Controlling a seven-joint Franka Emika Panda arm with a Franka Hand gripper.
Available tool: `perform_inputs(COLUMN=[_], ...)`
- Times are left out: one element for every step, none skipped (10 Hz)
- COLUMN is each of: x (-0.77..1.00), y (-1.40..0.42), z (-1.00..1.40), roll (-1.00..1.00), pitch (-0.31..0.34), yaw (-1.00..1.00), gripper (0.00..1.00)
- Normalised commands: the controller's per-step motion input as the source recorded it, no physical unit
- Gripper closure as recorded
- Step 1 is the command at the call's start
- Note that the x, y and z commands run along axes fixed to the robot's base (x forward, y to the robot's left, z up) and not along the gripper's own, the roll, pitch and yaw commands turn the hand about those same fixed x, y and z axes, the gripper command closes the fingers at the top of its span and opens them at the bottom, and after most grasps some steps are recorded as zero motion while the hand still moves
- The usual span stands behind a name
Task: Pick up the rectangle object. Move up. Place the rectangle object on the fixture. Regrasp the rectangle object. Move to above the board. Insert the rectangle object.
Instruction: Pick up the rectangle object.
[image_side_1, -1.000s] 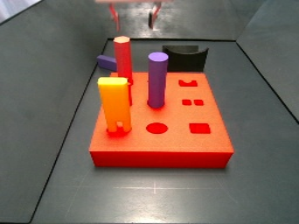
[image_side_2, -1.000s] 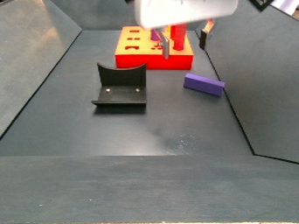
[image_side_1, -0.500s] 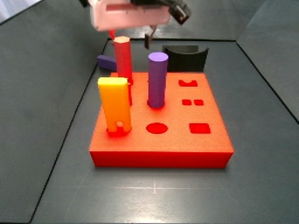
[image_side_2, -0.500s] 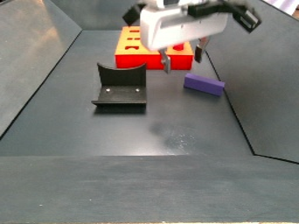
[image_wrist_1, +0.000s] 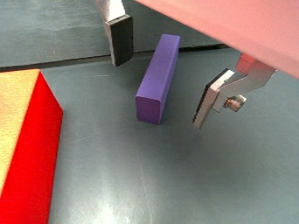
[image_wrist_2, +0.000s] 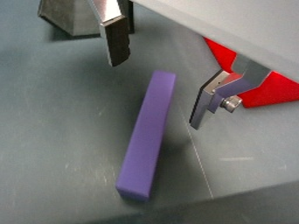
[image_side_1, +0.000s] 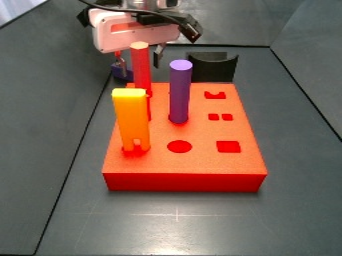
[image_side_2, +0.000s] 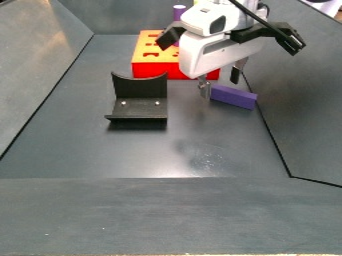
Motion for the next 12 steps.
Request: perform_inputs(x=[0.0, 0.0, -0.02, 0.0, -0.07, 0.0, 0.0, 0.0, 0.0, 0.0, 0.0, 0.0], y=[0.0, -0.01, 0.0, -0.01, -0.11, -0.01, 0.0, 0.0, 0.0, 0.0, 0.0, 0.0], z=[-0.4, -0.37, -0.35, -0.25, -0.23, -0.04, 0.0, 0.0, 0.0, 0.0, 0.0, 0.0], roll=[0.0, 0.0, 0.0, 0.0, 0.0, 0.0, 0.0, 0.0, 0.0, 0.0, 0.0, 0.0], pitch=[0.0, 0.0, 0.0, -0.031, -0.089, -0.051, 0.0, 0.0, 0.0, 0.0, 0.0, 0.0], yaw=[0.12, 0.08, 0.03, 0.0, 0.0, 0.03, 0.0, 0.0, 0.0, 0.0, 0.0, 0.0], gripper=[0.0, 0.0, 0.0, 0.0, 0.0, 0.0, 0.0, 1.0, 1.0, 1.0, 1.0, 1.0])
